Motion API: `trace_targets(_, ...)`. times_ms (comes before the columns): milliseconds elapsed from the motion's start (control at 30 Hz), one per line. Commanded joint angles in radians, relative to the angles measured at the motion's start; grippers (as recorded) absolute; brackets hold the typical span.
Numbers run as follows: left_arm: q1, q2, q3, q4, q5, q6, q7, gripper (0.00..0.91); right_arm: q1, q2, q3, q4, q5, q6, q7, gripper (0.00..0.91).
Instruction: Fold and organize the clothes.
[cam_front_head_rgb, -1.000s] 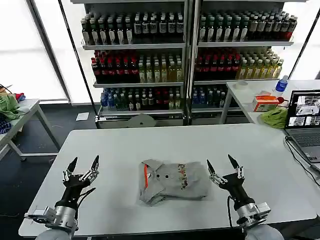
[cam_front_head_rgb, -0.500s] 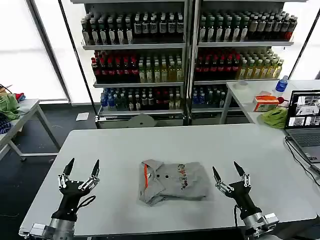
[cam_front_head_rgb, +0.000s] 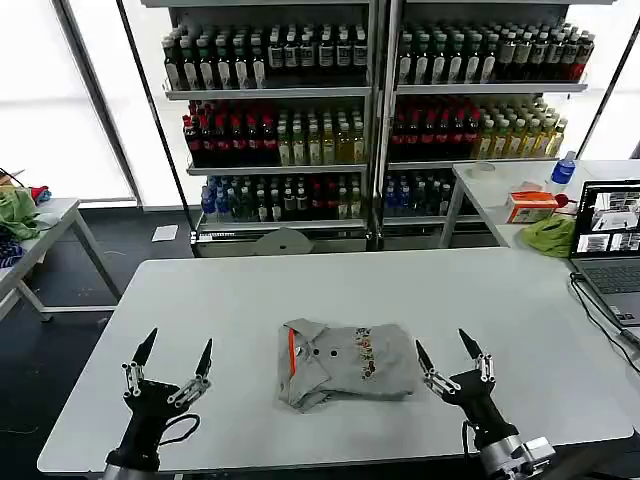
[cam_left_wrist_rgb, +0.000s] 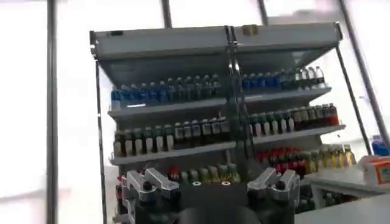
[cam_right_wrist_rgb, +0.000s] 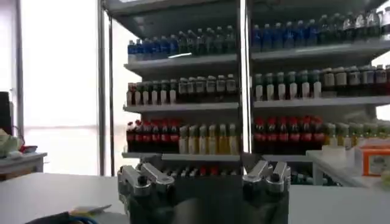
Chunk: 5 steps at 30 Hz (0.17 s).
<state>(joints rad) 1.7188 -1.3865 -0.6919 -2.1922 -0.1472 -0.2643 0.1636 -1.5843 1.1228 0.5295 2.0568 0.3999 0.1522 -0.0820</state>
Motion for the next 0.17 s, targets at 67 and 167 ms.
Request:
trace_targets(67,0.039,-0.039,-0.035,0.04,0.111,-0.081,0.034,0.907,-0.029,0.007,0.008,-0.011,-0.046,0.028,-0.031,0.907)
trace_targets(167,0.048,-0.042,-0.06,0.049,0.11,-0.092,0.034,0.907,-0.029,0.008,0.004,-0.027,-0.067,0.046,-0.042,0.907)
